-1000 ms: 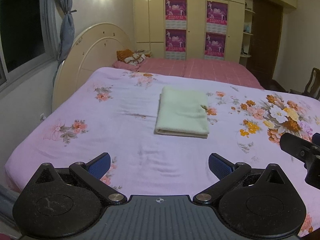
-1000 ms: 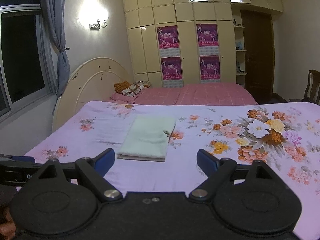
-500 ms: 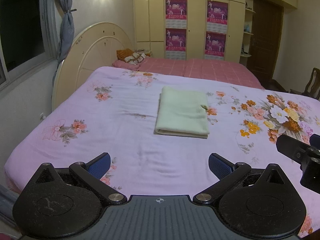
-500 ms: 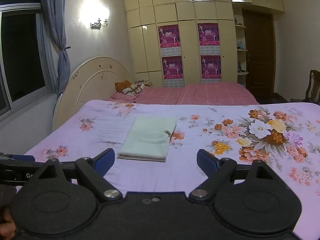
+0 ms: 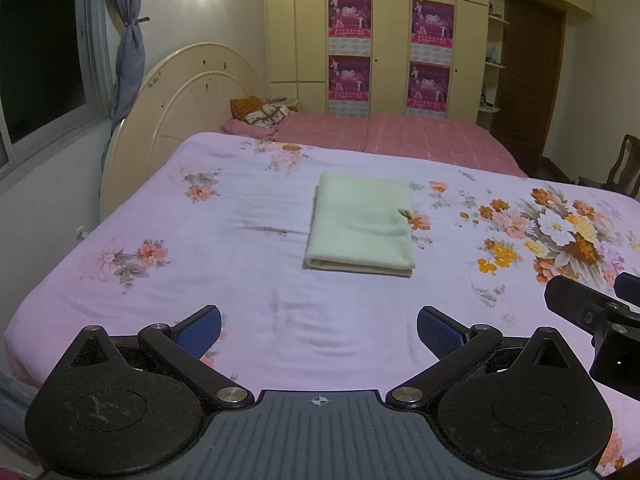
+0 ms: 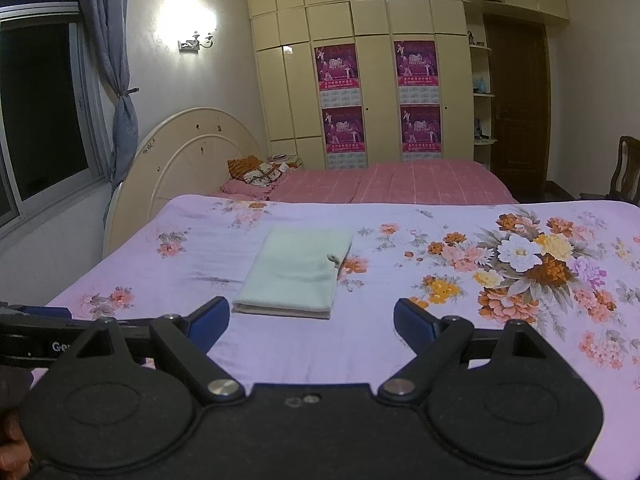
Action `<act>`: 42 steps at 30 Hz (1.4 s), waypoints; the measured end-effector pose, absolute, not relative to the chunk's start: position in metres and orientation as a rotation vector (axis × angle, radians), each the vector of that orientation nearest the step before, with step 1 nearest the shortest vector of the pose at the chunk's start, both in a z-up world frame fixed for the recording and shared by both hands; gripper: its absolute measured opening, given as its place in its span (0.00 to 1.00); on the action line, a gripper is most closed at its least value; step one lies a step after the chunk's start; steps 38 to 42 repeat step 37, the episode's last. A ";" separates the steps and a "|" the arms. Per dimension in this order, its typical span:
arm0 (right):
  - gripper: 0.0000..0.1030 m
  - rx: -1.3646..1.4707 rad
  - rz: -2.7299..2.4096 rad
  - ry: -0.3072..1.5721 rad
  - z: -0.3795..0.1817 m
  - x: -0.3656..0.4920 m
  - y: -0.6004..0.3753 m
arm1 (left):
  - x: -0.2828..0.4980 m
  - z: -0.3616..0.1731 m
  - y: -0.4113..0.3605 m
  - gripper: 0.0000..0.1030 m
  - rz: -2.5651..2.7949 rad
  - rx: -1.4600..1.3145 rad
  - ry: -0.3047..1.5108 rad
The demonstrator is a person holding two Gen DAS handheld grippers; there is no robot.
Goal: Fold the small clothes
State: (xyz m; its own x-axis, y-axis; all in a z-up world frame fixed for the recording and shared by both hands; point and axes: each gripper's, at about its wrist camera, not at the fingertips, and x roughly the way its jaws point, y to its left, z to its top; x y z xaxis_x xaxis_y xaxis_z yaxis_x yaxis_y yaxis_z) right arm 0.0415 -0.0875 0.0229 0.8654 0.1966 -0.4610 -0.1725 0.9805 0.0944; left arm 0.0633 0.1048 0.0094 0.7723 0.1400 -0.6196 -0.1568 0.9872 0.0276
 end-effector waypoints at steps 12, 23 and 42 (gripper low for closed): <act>0.86 0.051 0.191 0.492 0.022 0.043 -0.089 | 0.066 0.010 0.106 1.00 0.169 -0.033 0.668; 0.86 0.056 0.192 0.500 0.017 0.048 -0.091 | 0.068 0.007 0.107 1.00 0.180 -0.035 0.667; 0.86 0.061 0.190 0.523 0.009 0.059 -0.094 | 0.077 0.002 0.106 1.00 0.179 -0.001 0.634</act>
